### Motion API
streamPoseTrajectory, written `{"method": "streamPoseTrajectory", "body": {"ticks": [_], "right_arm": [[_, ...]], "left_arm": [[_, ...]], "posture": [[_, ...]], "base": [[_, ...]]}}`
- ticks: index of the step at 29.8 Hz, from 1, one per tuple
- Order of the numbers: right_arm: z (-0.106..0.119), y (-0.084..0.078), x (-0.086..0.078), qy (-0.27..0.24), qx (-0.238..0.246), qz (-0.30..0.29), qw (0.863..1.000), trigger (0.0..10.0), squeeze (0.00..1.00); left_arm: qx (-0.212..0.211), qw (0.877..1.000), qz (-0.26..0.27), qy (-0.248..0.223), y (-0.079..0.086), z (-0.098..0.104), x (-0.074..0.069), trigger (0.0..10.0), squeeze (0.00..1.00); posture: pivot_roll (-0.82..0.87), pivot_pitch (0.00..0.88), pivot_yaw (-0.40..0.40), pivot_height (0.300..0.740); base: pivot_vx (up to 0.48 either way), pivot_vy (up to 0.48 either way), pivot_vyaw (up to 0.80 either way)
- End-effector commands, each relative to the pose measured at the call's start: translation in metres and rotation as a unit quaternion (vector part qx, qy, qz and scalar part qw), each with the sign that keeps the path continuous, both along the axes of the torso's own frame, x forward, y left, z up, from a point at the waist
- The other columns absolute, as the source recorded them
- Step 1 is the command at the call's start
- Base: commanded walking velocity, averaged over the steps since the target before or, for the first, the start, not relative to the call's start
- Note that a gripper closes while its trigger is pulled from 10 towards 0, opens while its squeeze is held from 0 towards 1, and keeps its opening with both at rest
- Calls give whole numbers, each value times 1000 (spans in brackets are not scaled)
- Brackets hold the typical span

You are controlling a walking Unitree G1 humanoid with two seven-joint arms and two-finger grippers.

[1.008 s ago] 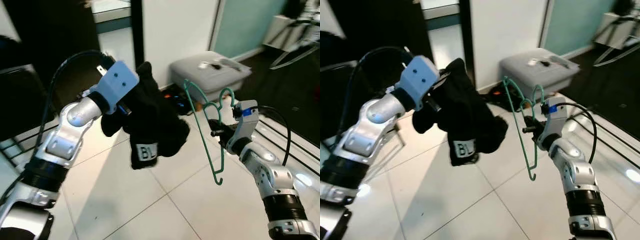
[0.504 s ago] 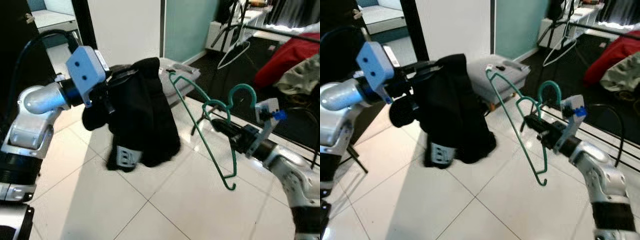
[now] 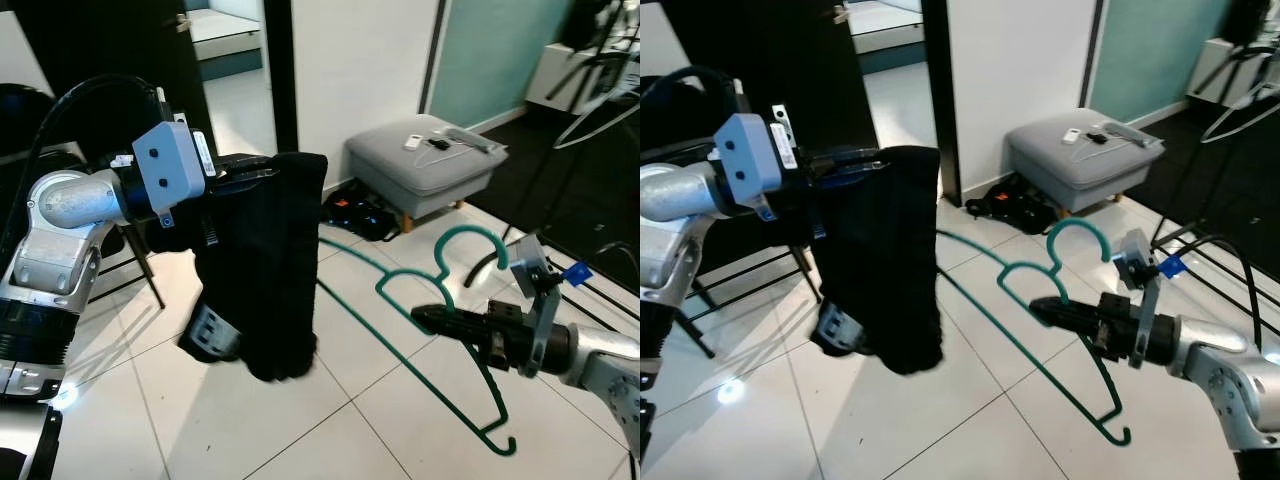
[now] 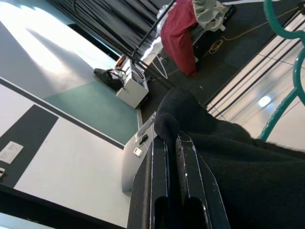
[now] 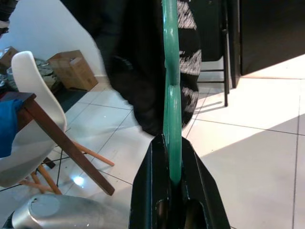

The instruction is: Hang hanger

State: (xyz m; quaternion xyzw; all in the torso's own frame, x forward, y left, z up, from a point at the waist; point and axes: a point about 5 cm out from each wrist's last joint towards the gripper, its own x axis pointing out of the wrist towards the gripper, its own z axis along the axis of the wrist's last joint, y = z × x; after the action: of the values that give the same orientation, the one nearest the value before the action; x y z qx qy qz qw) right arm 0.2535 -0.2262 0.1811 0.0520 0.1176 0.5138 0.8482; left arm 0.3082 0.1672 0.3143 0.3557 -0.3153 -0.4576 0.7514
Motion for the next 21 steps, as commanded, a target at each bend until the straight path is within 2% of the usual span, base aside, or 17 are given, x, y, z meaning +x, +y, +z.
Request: {"method": "streamPoseTrajectory", "body": {"ticks": [1, 4, 9, 16, 21], "right_arm": [[4, 1, -3, -3, 0, 14, 1000, 10000, 0], [5, -1, -4, -2, -1, 16, 1000, 10000, 0], [10, -14, -7, 0, -16, 10, 1000, 10000, 0], [13, -25, -19, 15, -45, 16, 999, 10000, 0], [14, -26, -22, 18, -48, 21, 998, 10000, 0]], "left_arm": [[0, 999, -23, -26, -7, 10, -4, 10000, 0], [3, 999, -22, -28, -6, 11, -4, 10000, 0], [9, 999, -10, -31, 1, 13, 0, 10000, 0], [42, 998, 24, -35, 7, 4, 6, 10000, 0], [49, 998, 30, -38, 8, 3, 7, 10000, 0]], "posture": [[-81, 0, 49, 740], [-79, 0, 50, 740], [-83, 1, 51, 740], [-96, 3, 50, 740], [-97, 3, 50, 740]], "base": [[0, 0, 0], [0, 0, 0], [0, 0, 0], [0, 0, 0], [0, 0, 0]]}}
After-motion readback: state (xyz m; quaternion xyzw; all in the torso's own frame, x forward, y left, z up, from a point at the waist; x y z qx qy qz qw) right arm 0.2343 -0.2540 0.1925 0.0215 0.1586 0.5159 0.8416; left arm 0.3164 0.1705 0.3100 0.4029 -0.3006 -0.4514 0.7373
